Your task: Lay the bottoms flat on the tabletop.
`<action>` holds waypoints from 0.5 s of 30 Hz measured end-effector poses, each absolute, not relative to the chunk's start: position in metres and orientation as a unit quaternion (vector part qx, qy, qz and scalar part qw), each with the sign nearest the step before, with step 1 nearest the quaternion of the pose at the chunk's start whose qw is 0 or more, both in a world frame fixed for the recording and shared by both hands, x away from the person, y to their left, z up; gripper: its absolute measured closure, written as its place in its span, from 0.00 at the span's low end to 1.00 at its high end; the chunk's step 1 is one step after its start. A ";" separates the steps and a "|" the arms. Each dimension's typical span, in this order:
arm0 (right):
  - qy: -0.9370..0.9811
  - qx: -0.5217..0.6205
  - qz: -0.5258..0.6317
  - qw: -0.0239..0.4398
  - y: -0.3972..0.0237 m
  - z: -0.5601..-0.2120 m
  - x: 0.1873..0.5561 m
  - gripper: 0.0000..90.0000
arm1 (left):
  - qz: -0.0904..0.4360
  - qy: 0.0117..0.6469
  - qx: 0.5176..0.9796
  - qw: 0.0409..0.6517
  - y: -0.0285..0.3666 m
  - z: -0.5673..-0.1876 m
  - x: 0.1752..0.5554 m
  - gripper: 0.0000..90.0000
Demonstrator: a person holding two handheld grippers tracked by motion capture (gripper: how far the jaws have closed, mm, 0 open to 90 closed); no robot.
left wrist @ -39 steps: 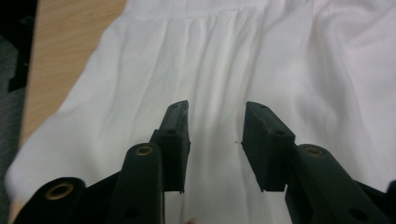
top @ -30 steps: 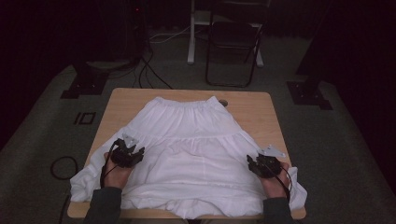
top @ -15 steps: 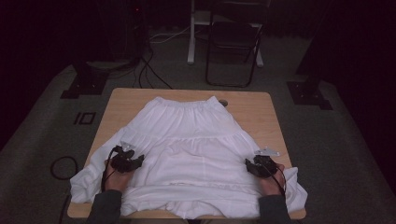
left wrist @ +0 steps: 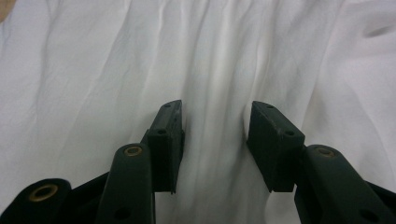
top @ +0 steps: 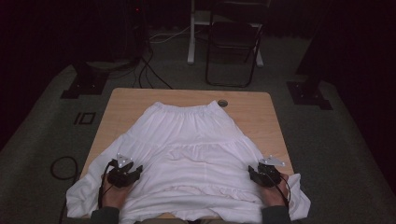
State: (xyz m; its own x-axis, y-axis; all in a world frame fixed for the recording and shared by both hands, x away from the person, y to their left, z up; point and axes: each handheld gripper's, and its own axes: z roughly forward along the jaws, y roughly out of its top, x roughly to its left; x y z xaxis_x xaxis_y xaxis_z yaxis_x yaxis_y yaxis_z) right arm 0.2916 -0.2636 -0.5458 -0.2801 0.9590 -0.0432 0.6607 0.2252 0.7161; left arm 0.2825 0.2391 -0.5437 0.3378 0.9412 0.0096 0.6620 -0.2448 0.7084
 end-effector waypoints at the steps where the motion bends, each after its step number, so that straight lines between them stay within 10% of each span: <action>1: 0.743 0.545 0.299 0.249 -0.264 -0.546 0.288 0.57 | 0.224 0.530 0.757 0.310 0.239 -0.544 0.279 0.61; 15: 0.754 0.547 0.281 0.230 -0.278 -0.542 0.224 0.57 | 0.204 0.526 0.773 0.291 0.236 -0.540 0.222 0.61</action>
